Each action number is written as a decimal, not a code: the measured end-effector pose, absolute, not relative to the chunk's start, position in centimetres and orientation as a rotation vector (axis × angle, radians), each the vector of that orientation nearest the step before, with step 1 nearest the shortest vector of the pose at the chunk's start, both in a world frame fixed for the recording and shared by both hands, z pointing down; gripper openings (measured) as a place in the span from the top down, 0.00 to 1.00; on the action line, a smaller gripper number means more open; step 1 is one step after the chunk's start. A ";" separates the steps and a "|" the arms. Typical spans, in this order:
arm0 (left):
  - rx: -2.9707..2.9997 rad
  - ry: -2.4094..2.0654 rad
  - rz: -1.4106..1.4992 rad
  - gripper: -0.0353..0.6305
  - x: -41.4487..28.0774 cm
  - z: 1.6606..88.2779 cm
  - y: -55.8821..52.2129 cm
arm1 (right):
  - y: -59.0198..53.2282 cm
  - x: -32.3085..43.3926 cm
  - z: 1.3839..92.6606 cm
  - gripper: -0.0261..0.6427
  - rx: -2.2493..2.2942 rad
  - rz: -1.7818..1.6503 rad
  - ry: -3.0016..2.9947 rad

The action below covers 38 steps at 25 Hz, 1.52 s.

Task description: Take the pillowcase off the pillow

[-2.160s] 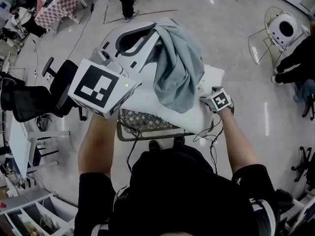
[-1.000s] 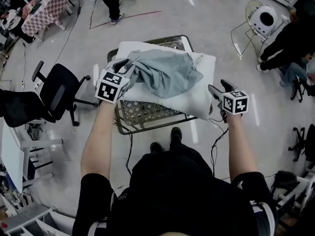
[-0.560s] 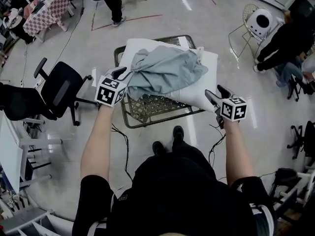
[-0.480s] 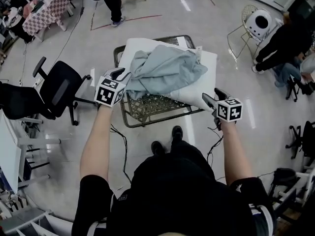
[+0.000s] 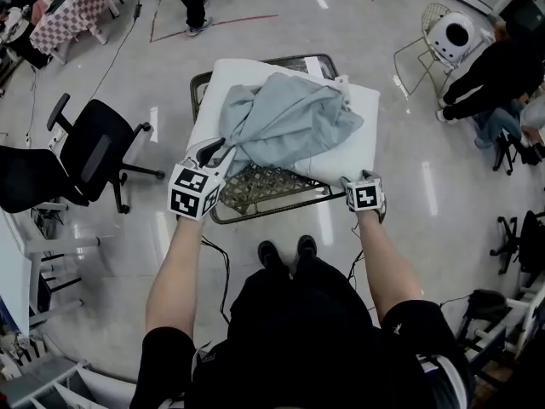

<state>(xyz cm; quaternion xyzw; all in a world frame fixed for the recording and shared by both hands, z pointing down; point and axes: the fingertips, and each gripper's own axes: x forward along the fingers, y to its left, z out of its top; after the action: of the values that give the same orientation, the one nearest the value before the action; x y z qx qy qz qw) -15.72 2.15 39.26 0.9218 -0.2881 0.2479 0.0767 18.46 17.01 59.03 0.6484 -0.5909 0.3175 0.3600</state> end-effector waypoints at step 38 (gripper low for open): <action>2.725 -1.240 0.268 0.88 -7.7 23.6 10.2 | 10.3 20.2 26.7 0.67 1.624 0.461 -2.639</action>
<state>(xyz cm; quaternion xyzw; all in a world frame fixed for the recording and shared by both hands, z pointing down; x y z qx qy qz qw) -7.72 10.15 23.63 0.9045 -0.4116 0.0889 0.0678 20.18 10.32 26.75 0.5184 -0.8424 0.1472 0.0043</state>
